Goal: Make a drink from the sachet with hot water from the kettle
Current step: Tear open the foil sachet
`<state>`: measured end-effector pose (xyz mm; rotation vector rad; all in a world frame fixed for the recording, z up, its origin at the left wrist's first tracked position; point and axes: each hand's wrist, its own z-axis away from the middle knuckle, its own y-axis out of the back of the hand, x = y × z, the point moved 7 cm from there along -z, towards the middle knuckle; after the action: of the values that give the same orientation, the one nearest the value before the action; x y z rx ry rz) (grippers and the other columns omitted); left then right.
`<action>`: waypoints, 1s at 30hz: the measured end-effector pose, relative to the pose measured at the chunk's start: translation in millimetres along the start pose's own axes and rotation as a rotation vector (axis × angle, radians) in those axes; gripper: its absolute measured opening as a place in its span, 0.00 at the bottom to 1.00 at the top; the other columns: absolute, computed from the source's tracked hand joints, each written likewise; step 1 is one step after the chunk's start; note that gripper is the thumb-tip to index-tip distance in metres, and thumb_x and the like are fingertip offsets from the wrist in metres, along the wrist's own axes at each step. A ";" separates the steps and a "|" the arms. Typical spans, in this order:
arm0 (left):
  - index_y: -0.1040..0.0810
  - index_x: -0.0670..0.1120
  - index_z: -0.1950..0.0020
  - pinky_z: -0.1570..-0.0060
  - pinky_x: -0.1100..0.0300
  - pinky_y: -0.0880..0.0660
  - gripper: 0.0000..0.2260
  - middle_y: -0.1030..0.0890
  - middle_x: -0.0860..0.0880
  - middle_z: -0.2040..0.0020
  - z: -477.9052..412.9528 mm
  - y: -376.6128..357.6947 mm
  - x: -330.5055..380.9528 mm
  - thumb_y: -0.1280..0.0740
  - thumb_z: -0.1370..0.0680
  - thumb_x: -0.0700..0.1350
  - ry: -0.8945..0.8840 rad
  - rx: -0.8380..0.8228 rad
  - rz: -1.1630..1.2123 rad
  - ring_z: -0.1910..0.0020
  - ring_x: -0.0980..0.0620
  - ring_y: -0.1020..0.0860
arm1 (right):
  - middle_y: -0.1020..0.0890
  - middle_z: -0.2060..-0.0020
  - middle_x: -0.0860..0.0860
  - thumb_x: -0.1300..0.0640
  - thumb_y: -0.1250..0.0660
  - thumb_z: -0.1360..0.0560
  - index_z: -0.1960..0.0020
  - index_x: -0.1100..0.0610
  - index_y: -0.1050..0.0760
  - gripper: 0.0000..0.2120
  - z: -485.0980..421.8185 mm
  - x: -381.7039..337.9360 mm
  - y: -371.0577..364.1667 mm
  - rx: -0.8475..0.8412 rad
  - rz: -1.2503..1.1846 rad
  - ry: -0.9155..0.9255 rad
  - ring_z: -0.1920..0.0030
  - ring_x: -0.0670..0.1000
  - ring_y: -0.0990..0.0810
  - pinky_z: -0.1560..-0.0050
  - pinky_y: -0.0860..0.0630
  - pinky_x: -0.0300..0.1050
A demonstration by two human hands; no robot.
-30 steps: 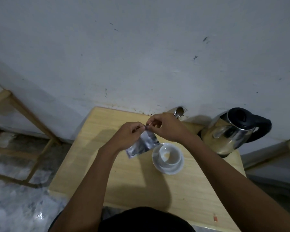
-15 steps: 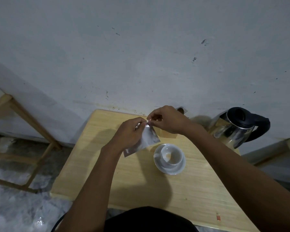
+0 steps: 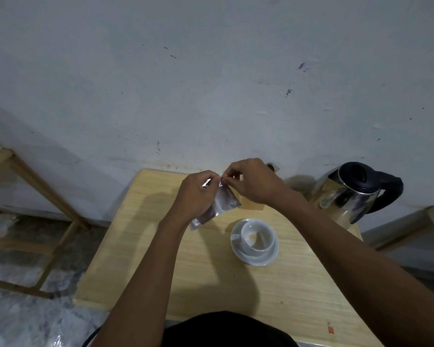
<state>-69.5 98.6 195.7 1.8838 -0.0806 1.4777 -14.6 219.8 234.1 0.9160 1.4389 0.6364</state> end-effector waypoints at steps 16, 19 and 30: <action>0.18 0.48 0.57 0.56 0.60 0.25 0.11 0.17 0.51 0.61 3.1 -6.0 9.1 0.39 0.21 0.45 0.098 0.024 0.250 0.59 0.53 0.20 | 0.18 0.60 0.50 0.59 0.33 0.23 0.54 0.59 0.20 0.04 25.4 -9.8 1.7 0.360 0.183 0.338 0.59 0.51 0.24 0.56 0.28 0.44; 0.19 0.51 0.56 0.59 0.64 0.27 0.09 0.19 0.54 0.63 3.6 -2.1 11.7 0.39 0.21 0.46 0.066 0.030 0.174 0.60 0.57 0.22 | 0.20 0.61 0.44 0.54 0.29 0.24 0.51 0.56 0.18 0.06 19.0 0.8 5.0 0.178 -0.056 0.137 0.61 0.41 0.26 0.58 0.31 0.33; 0.20 0.49 0.56 0.64 0.75 0.31 0.09 0.19 0.55 0.62 -4.6 -0.9 17.9 0.39 0.21 0.45 -0.014 0.057 0.063 0.61 0.59 0.23 | 0.17 0.63 0.51 0.60 0.31 0.27 0.57 0.61 0.18 0.05 20.5 -5.5 7.7 0.290 0.017 0.214 0.61 0.48 0.23 0.60 0.24 0.48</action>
<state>-66.7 108.5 211.0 1.9536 -0.1065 1.5233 6.5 216.3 241.6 1.1116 1.7479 0.5594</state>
